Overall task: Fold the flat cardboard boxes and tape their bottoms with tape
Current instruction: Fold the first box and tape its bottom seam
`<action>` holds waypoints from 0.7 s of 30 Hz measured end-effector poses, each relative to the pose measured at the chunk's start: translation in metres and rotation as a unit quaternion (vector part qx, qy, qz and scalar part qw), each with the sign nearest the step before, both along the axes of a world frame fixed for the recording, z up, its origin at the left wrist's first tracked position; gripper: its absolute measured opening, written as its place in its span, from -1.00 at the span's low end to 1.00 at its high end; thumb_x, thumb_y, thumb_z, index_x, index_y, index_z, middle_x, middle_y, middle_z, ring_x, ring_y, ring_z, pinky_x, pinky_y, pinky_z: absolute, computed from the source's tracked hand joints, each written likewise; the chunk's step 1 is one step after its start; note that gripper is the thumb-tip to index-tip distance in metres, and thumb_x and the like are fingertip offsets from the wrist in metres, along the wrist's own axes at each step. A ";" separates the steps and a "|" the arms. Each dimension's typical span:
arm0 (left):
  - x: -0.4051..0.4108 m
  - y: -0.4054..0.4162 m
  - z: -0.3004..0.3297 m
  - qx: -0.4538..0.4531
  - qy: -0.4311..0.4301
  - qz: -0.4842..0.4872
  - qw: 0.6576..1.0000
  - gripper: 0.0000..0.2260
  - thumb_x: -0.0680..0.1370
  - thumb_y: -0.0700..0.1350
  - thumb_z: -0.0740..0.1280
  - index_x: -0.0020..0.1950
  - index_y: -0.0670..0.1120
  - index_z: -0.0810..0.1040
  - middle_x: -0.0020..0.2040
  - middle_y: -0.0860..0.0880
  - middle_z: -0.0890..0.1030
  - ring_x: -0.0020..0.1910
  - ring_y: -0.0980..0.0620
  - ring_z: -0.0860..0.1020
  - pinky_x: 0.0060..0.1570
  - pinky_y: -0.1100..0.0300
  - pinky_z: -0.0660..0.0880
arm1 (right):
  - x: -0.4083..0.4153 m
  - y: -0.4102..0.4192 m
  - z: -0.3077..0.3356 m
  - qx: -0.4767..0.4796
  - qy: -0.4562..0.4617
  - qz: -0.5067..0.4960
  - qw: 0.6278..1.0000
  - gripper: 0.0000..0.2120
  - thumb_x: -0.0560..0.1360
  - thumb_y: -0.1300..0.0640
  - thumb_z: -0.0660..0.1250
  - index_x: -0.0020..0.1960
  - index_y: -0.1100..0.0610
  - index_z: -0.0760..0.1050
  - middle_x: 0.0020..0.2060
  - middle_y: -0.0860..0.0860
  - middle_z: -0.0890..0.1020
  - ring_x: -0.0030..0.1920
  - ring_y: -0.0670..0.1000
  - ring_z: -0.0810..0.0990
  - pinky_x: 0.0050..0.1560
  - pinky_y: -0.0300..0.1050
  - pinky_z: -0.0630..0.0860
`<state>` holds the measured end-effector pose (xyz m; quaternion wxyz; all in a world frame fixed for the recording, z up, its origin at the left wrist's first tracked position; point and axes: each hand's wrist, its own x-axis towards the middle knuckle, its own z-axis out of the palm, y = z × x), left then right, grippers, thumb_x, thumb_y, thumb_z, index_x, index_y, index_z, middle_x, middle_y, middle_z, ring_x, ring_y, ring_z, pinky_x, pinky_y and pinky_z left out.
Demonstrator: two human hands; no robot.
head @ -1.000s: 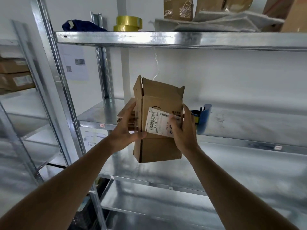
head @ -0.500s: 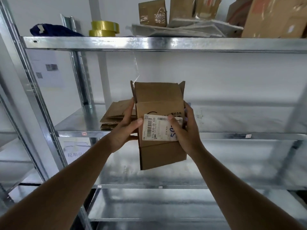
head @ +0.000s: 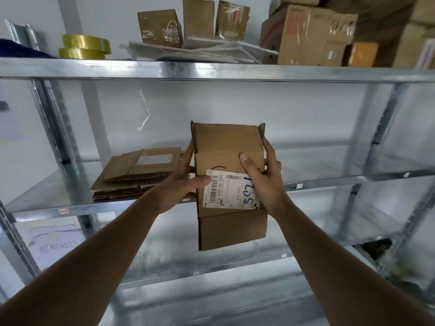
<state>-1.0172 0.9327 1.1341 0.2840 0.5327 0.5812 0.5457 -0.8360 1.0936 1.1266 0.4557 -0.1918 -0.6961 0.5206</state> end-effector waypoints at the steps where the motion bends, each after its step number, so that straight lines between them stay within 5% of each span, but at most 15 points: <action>1: 0.005 0.010 0.002 -0.003 0.005 -0.005 1.000 0.01 0.45 -0.02 0.53 0.64 0.32 -0.11 0.33 -0.05 0.62 0.35 -0.15 0.59 0.16 -0.32 0.60 | 0.010 0.006 0.001 -0.011 0.005 0.003 1.000 -0.23 0.36 -0.38 0.48 0.47 -0.49 0.20 0.26 0.01 0.41 -0.02 0.01 0.76 -0.08 0.01 0.73; 6: 0.040 0.067 0.006 0.003 0.061 -0.020 0.998 0.08 0.50 -0.34 0.49 0.65 0.31 -0.17 0.37 -0.09 0.54 0.36 -0.11 0.58 0.19 -0.11 0.64 | 0.053 0.045 0.011 -0.065 0.103 0.008 0.992 -0.41 0.48 -0.18 0.49 0.42 -0.18 0.33 0.27 -0.16 0.56 0.03 -0.13 0.72 -0.11 -0.16 0.67; 8: 0.061 0.094 0.006 0.003 0.077 -0.022 0.997 0.16 0.42 -0.20 0.61 0.62 0.37 -0.19 0.45 -0.09 0.44 0.38 -0.16 0.55 0.17 -0.06 0.65 | 0.067 0.068 0.015 -0.059 0.133 -0.010 0.989 -0.34 0.43 -0.19 0.53 0.42 -0.16 0.30 0.24 -0.11 0.60 0.09 -0.08 0.71 -0.03 -0.13 0.68; 12: 0.097 0.146 0.012 0.009 0.125 0.006 0.992 0.25 0.25 0.09 0.68 0.59 0.45 -0.21 0.47 -0.07 0.38 0.37 -0.18 0.55 0.18 -0.18 0.63 | 0.095 0.119 0.022 0.022 0.088 -0.071 0.993 -0.28 0.46 -0.33 0.47 0.50 -0.43 0.18 0.36 -0.11 0.50 0.27 -0.05 0.60 0.22 0.07 0.64; 15: 0.122 0.180 0.016 0.016 0.138 0.039 0.990 0.26 0.35 -0.17 0.68 0.62 0.36 -0.23 0.36 0.05 0.42 0.26 -0.11 0.60 0.06 0.05 0.68 | 0.111 0.158 0.031 0.075 0.036 -0.122 0.989 -0.48 0.52 -0.39 0.33 0.43 -0.38 0.33 0.28 -0.03 0.46 0.24 -0.15 0.49 0.38 0.00 0.50; 18: 0.140 0.206 0.019 0.026 0.127 0.062 0.990 0.22 0.40 -0.32 0.60 0.63 0.32 -0.21 0.32 0.05 0.45 0.20 -0.09 0.62 -0.05 0.16 0.67 | 0.122 0.186 0.038 0.077 0.028 -0.126 0.989 -0.60 0.56 -0.33 0.31 0.35 -0.26 0.40 0.21 0.01 0.46 0.14 -0.20 0.49 0.18 -0.24 0.47; 21: 0.148 0.228 0.019 0.021 0.106 0.071 0.992 0.18 0.42 -0.34 0.58 0.61 0.35 -0.19 0.35 -0.01 0.45 0.23 -0.12 0.61 -0.08 0.19 0.66 | 0.131 0.209 0.040 0.082 0.047 -0.113 0.989 -0.58 0.53 -0.34 0.36 0.31 -0.26 0.37 0.14 0.02 0.55 0.13 0.00 0.59 0.11 0.12 0.63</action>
